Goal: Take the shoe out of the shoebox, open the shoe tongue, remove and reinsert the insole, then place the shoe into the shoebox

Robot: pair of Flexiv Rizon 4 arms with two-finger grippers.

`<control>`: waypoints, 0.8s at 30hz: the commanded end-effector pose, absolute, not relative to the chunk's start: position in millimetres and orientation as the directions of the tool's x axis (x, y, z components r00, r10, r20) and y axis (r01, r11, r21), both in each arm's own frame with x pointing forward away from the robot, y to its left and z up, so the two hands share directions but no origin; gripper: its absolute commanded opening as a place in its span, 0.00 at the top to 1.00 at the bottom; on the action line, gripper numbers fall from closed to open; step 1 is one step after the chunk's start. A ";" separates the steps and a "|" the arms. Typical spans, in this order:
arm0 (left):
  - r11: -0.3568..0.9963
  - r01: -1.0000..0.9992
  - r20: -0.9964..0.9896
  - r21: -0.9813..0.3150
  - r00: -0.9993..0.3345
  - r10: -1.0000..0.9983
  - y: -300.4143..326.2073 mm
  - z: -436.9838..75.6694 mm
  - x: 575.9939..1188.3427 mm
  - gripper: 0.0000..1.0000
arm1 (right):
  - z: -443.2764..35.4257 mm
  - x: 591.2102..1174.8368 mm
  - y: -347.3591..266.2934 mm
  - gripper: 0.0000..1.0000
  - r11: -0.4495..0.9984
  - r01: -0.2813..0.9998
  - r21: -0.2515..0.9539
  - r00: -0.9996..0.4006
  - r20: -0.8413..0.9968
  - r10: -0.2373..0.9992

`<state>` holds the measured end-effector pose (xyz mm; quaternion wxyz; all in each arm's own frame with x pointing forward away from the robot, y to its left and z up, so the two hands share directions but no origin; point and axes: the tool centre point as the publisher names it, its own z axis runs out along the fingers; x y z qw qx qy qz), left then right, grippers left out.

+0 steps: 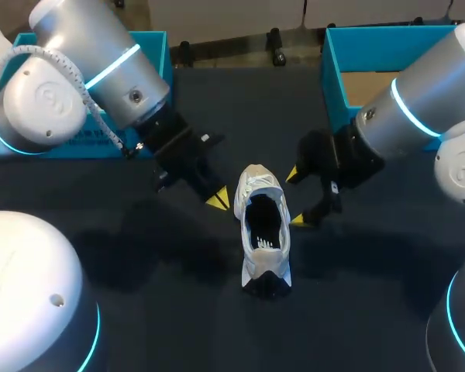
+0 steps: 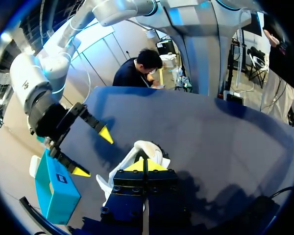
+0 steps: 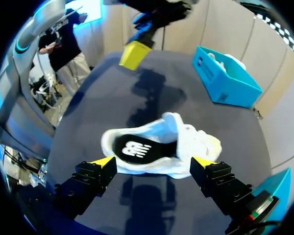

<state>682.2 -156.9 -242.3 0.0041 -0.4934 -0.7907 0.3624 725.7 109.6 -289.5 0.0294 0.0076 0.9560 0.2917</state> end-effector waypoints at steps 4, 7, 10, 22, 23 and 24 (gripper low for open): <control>0.252 0.778 -0.351 -0.576 -0.513 0.783 -157.3 -242.7 681.8 1.00 | -269.8 745.5 79.5 0.00 0.842 0.039 0.537 -0.995 -0.056 0.082; 0.252 0.778 -0.351 -0.576 -0.513 0.783 -157.3 -242.7 681.8 1.00 | -260.0 751.7 69.4 0.00 0.856 0.045 0.516 -0.995 -0.054 0.085; 0.252 0.778 -0.351 -0.576 -0.513 0.783 -157.3 -242.7 681.8 1.00 | -251.2 755.9 58.1 0.00 0.862 0.075 0.501 -0.994 -0.028 0.103; 0.239 0.801 -0.329 -0.549 -0.471 0.819 -157.1 -240.8 682.5 1.00 | -199.9 762.7 14.6 0.00 0.885 0.128 0.447 -0.991 0.018 0.134; 0.227 0.811 -0.321 -0.539 -0.447 0.835 -157.2 -239.9 682.7 1.00 | -195.2 762.9 11.8 0.00 0.886 0.130 0.445 -0.991 0.018 0.136; 0.221 0.814 -0.312 -0.537 -0.435 0.845 -157.2 -239.2 682.3 1.00 | -190.4 763.1 9.6 0.00 0.891 0.133 0.434 -0.990 0.023 0.137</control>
